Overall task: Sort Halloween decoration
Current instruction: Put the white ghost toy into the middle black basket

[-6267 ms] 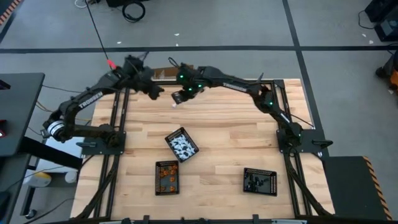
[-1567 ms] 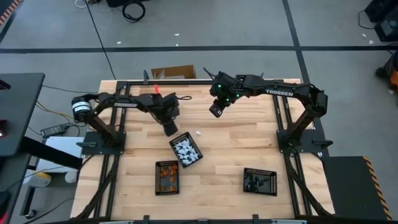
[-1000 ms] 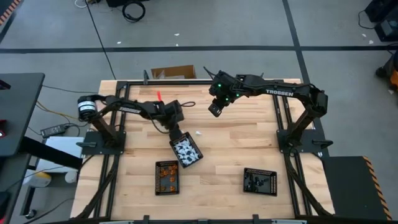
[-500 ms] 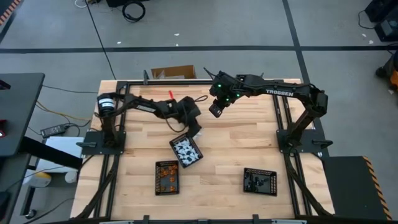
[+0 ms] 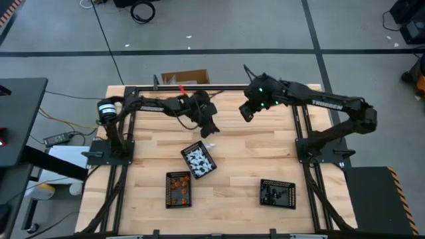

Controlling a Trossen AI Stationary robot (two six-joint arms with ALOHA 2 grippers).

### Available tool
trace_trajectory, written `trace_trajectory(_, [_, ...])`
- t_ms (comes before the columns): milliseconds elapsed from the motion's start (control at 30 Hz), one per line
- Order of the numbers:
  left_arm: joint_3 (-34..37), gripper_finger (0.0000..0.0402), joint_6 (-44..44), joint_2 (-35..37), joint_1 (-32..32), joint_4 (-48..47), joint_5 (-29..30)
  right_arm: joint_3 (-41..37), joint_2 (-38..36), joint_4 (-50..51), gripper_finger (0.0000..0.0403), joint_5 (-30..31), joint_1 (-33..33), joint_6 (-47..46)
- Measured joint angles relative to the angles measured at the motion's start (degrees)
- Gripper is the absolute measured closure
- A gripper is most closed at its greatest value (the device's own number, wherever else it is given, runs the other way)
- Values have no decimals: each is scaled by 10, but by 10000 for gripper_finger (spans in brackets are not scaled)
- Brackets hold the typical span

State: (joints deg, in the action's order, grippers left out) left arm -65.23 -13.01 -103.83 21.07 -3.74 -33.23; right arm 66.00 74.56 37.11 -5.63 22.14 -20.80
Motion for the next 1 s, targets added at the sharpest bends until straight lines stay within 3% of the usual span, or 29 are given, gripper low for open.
trace_trajectory(133, [1,402,36,49,22,-30,6,-98,-22,-97,362,-16,-21,-32])
trace_trajectory(233, [35,402,57,87,34,3,9,-147,-5,-179,362,-47,-43,-46])
trace_trajectory(400, [153,402,3,175,56,108,7,-155,75,-253,362,-69,-90,7])
trace_trajectory(533, [213,402,-59,246,80,130,11,-142,157,-308,355,-62,-124,76])
trace_trajectory(667, [225,402,-72,308,92,119,10,-108,243,-341,316,-64,-142,124])
trace_trajectory(1000, [225,402,-99,441,149,116,10,-2,389,-355,168,-43,-143,161])
